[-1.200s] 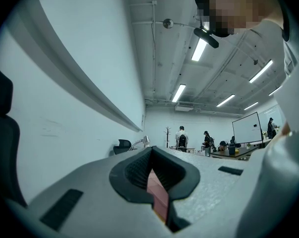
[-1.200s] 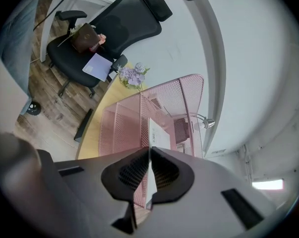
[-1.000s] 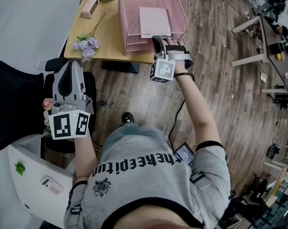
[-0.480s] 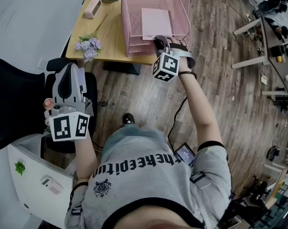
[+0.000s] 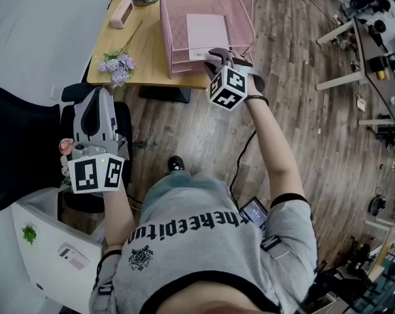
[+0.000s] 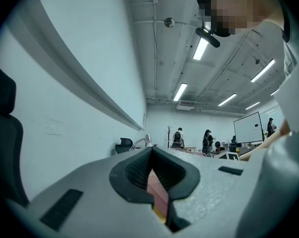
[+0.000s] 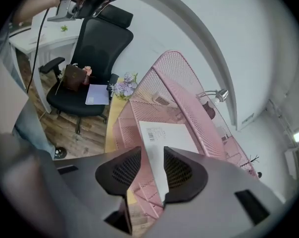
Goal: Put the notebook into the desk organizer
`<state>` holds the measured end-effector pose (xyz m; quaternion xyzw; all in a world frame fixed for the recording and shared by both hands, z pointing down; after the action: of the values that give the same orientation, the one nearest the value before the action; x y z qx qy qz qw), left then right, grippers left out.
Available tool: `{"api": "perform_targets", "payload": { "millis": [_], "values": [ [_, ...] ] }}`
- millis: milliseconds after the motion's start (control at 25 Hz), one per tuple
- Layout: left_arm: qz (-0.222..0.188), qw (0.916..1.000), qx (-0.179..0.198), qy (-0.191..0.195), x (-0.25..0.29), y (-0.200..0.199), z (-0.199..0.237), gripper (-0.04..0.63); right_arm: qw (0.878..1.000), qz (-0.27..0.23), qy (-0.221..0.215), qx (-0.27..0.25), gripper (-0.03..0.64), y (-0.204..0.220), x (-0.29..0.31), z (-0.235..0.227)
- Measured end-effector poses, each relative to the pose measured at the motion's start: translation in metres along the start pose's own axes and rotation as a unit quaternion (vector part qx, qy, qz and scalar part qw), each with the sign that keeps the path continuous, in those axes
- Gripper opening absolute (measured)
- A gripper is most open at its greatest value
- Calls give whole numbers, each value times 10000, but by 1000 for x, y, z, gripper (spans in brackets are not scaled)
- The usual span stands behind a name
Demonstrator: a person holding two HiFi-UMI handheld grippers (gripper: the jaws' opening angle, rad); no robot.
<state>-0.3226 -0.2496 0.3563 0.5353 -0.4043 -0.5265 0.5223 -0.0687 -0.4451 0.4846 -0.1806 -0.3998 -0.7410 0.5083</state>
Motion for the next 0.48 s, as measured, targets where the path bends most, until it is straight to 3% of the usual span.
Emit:
{"api": "perform_targets", "payload": {
  "millis": [280, 400, 480],
  "values": [
    [25, 9999, -1, 113, 4, 3, -9, 3, 9960, -426, 188, 762, 124, -1, -9, 8],
    [25, 9998, -7, 182, 7, 4, -15, 3, 9850, -750, 288, 1525, 117, -1, -23, 8],
    [10, 9997, -7, 245, 9, 3, -22, 3, 9718, -985, 434, 2096, 42, 1, -36, 6]
  ]
}}
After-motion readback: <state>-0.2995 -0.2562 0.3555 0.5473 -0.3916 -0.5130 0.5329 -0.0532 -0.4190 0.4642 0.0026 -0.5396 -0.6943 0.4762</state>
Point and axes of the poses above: the fingertips, and each gripper's own axes: x forward along the fingers, z to its left, y out of its underside, the point moved 7 cm from there along -x, backward along the fingers, and after that the axes turned 3 degrees about -z, right-handed, at the moved point
